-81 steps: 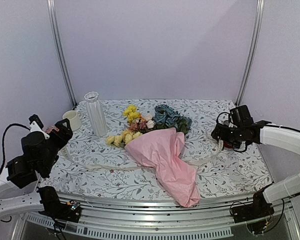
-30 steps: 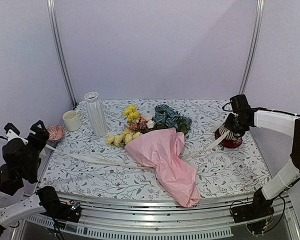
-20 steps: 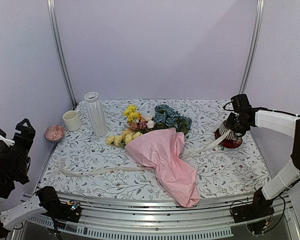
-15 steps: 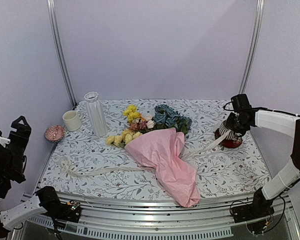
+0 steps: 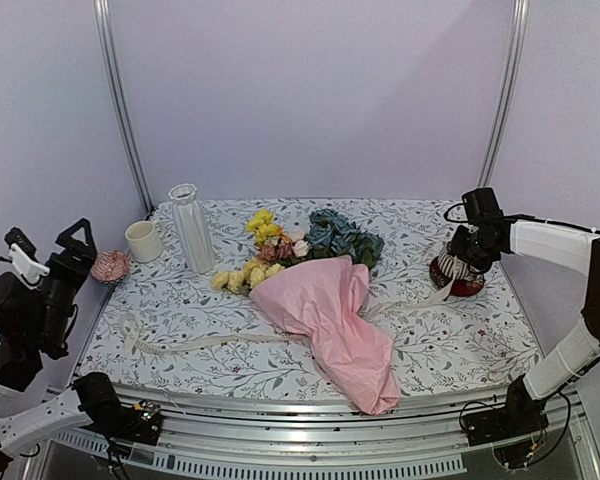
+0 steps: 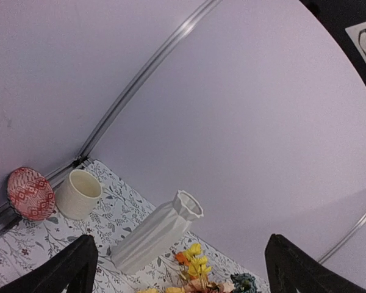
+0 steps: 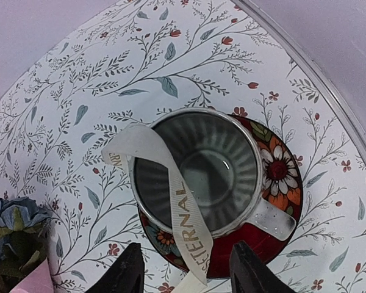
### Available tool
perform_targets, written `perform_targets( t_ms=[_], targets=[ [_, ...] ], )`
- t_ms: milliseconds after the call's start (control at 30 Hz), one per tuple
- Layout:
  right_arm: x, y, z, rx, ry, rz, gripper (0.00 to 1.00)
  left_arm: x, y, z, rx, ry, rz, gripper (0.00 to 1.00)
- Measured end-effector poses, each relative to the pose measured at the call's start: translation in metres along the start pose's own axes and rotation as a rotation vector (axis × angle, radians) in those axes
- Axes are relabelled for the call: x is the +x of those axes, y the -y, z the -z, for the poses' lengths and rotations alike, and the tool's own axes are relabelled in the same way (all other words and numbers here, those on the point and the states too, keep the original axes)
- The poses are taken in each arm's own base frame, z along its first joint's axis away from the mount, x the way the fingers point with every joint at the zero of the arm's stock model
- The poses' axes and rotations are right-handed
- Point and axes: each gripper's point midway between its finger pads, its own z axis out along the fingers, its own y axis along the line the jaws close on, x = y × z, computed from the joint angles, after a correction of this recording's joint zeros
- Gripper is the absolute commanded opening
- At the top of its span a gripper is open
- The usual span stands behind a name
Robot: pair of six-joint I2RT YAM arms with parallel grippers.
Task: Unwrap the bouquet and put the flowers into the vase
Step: Adjust the untied ribbon at the center of the board.
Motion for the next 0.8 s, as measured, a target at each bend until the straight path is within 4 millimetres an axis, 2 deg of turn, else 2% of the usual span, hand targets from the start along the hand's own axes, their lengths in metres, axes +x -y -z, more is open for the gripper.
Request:
perform_targets(
  t_ms=[67, 200, 333, 433, 533, 700, 800],
  targets=[
    [0.0, -0.001, 0.0, -0.006, -0.002, 0.01, 0.56, 0.028, 0.014, -0.009, 0.036, -0.072, -0.044, 0.98],
    [-0.002, -0.012, 0.009, -0.078, -0.004, 0.055, 0.68, 0.1, 0.037, -0.024, 0.095, -0.264, -0.168, 0.98],
    [0.0, -0.04, 0.031, -0.272, -0.004, 0.157, 0.7, 0.156, 0.047, -0.028, 0.134, -0.425, -0.239, 0.98],
    [0.008, -0.061, 0.047, -0.429, -0.024, 0.234, 0.7, 0.194, 0.05, -0.027, 0.161, -0.539, -0.279, 0.98],
    [0.022, -0.078, 0.056, -0.554, -0.056, 0.289, 0.7, 0.222, 0.057, -0.022, 0.205, -0.637, -0.282, 0.98],
    [0.061, -0.096, 0.063, -0.689, -0.134, 0.346, 0.71, 0.264, 0.072, -0.011, 0.306, -0.782, -0.254, 0.98],
    [0.084, -0.111, 0.07, -0.775, -0.169, 0.373, 0.71, 0.292, 0.071, -0.004, 0.328, -0.872, -0.261, 0.98]
  ],
)
